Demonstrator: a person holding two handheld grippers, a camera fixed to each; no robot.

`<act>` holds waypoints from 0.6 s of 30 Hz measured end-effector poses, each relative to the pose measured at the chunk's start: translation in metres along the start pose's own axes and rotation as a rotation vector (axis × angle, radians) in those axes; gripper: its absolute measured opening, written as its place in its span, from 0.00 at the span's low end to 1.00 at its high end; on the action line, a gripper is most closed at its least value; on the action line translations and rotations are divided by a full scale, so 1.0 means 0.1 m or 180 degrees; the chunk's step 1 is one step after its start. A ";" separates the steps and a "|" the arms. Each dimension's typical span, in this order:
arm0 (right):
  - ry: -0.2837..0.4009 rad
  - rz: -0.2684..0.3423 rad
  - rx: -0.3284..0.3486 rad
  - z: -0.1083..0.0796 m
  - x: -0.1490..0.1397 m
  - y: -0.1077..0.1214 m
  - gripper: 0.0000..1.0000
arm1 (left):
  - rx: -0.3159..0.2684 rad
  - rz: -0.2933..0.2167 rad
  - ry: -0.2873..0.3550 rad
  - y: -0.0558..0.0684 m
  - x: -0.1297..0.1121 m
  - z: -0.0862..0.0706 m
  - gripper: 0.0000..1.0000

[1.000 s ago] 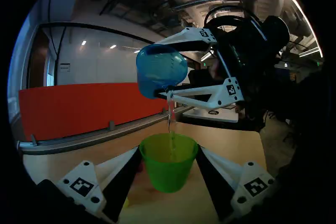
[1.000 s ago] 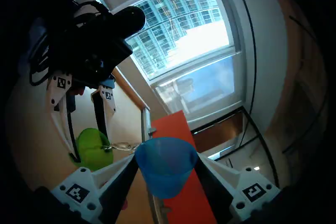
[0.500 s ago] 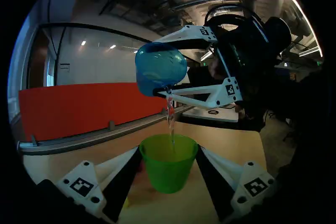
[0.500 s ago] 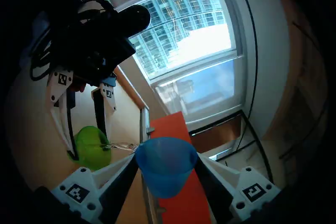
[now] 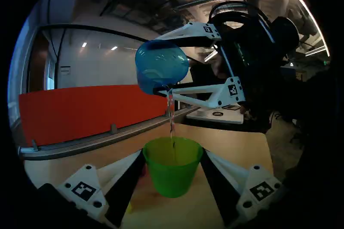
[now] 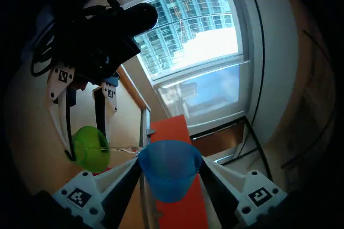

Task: Pour water

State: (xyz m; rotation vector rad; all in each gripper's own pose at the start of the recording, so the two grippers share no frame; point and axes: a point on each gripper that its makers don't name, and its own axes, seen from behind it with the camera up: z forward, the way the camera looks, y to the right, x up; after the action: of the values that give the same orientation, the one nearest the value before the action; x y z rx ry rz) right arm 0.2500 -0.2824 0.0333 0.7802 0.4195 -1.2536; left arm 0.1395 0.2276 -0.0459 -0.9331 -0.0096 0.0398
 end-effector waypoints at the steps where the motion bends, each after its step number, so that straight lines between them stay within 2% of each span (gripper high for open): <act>1: 0.0000 -0.0006 -0.0004 0.00 0.00 0.01 0.91 | -0.0002 0.0001 0.0002 0.00 0.00 0.00 0.89; 18: 0.0003 -0.0145 -0.0063 0.01 0.02 0.10 0.91 | -0.0035 -0.0005 0.0011 0.03 0.01 0.01 0.89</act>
State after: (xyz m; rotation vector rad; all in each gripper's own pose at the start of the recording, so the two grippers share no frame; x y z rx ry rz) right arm 0.2598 -0.2835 0.0361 0.7580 0.4522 -1.2898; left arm 0.1405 0.2302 -0.0481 -0.9442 -0.0073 0.0367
